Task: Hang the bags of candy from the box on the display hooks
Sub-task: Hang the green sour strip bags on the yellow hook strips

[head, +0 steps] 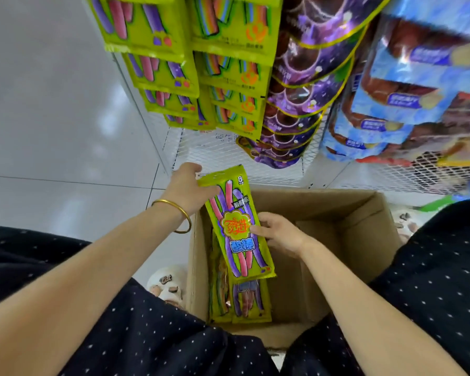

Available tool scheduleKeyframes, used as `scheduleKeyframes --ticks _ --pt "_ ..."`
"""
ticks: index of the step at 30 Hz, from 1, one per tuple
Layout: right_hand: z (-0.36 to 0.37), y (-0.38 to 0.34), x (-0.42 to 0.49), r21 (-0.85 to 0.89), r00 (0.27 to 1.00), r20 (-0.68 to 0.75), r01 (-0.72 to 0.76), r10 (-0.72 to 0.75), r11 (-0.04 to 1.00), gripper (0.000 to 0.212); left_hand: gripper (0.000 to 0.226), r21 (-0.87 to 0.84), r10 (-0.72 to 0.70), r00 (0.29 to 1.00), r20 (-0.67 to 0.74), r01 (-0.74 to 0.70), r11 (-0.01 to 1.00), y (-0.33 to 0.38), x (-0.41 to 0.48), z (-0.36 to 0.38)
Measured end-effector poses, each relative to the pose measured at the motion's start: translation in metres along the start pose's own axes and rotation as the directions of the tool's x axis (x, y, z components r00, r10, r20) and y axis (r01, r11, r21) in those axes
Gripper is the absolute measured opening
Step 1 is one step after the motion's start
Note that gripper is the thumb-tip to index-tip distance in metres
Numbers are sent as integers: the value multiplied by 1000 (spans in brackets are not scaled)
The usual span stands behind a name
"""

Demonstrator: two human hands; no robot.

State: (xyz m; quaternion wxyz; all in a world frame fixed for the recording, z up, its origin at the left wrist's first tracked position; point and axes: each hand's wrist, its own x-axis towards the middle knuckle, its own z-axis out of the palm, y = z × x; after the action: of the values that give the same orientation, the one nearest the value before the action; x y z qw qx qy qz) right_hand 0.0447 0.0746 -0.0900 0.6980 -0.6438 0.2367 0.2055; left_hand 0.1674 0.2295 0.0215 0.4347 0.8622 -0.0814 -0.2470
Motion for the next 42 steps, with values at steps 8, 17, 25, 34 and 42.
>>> scheduleKeyframes --ticks 8,17,25,34,42 --pt "11 -115 -81 -164 830 -203 495 -520 853 19 21 -165 227 963 -143 -249 954 56 -42 -35" --pt "67 -279 -166 -640 242 -78 731 -967 234 39 26 -220 458 875 -155 -483 847 159 -112 -137" --pt "81 -428 -232 -658 12 -7 753 -1000 13 53 16 -215 658 571 -491 -812 543 302 -125 -260" --pt "81 -565 -239 -731 -68 -29 682 -997 -25 50 29 -107 628 476 -615 -840 532 424 -79 -323" --pt "88 -603 -219 -721 -55 -100 693 -993 35 49 41 -33 597 461 -657 -808 588 441 -70 -324"
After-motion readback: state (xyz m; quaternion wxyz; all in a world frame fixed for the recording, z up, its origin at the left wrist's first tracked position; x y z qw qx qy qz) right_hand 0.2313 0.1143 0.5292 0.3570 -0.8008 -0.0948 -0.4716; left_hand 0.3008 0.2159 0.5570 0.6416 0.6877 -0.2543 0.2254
